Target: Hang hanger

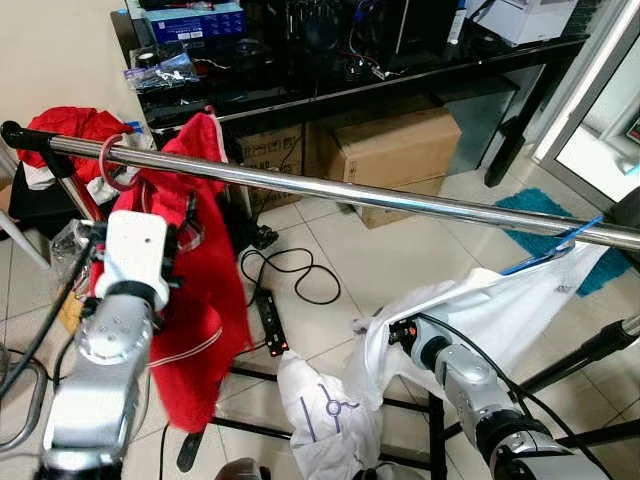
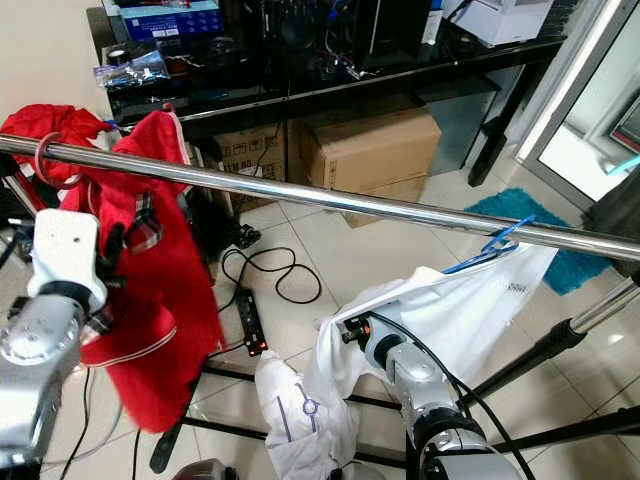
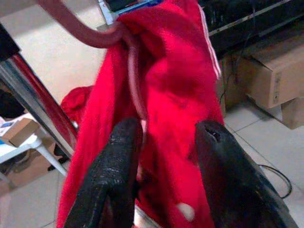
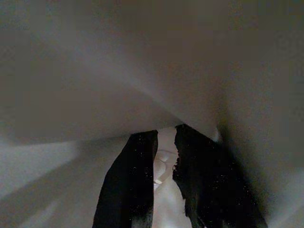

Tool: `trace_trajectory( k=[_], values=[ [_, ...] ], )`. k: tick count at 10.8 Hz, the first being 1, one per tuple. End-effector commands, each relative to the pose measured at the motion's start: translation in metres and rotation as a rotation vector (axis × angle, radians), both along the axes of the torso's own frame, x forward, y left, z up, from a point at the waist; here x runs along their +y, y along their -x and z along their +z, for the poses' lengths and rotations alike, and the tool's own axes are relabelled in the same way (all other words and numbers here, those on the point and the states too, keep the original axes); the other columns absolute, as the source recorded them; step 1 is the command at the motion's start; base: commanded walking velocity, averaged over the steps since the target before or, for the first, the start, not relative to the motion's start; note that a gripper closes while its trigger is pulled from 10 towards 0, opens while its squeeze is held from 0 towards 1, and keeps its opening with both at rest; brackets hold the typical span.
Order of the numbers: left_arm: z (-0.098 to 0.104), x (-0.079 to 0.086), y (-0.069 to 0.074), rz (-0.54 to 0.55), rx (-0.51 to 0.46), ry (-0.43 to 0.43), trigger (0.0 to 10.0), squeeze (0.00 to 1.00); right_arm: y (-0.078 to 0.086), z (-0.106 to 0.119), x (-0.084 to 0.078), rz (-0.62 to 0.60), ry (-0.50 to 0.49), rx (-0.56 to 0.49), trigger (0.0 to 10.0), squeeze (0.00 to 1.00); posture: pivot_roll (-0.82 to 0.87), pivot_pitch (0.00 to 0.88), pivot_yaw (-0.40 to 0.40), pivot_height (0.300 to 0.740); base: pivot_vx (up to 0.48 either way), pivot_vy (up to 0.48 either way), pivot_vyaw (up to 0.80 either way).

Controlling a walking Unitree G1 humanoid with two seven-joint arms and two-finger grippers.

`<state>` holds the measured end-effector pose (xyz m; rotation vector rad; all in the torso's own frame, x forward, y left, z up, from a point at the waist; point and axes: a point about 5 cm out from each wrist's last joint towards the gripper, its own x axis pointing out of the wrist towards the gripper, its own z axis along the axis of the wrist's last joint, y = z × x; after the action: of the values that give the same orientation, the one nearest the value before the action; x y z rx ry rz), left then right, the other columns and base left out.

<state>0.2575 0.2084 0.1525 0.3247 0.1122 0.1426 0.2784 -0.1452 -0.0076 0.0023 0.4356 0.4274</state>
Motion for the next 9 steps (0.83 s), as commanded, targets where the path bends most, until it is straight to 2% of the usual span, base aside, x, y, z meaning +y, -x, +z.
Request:
trace_trajectory(
  k=[1, 3, 4, 6, 9],
  values=[
    [0.003, -0.008, 0.002, -0.014, -0.018, -0.003, 10.0, 0.0, -0.005, 0.006, -0.001, 0.008, -0.002, -0.031, 10.0, 0.0, 0.11, 0.037, -0.031, 0.74, 0.0, 0.0, 0.0],
    [0.007, -0.025, 0.005, -0.087, -0.077, 0.008, 10.0, 0.0, -0.009, 0.011, 0.0, 0.003, -0.013, -0.053, 10.0, 0.0, 0.12, 0.035, -0.031, 0.74, 0.0, 0.0, 0.0],
    [-0.001, -0.036, 0.007, -0.133, -0.081, 0.047, 10.0, 0.0, -0.013, 0.016, 0.001, 0.002, -0.018, -0.081, 10.0, 0.0, 0.12, 0.03, -0.029, 0.74, 0.0, 0.0, 0.0],
    [-0.024, -0.04, 0.013, -0.14, -0.075, 0.118, 10.0, 0.0, -0.017, 0.022, 0.005, 0.026, -0.02, -0.125, 10.0, 0.0, 0.12, 0.017, -0.028, 0.74, 0.0, 0.0, 0.0],
    [-0.065, -0.049, 0.022, -0.189, 0.02, 0.183, 10.0, 0.0, -0.02, 0.027, 0.007, 0.03, -0.03, -0.152, 10.0, 0.0, 0.12, 0.023, -0.033, 0.74, 0.0, 0.0, 0.0]
  ],
)
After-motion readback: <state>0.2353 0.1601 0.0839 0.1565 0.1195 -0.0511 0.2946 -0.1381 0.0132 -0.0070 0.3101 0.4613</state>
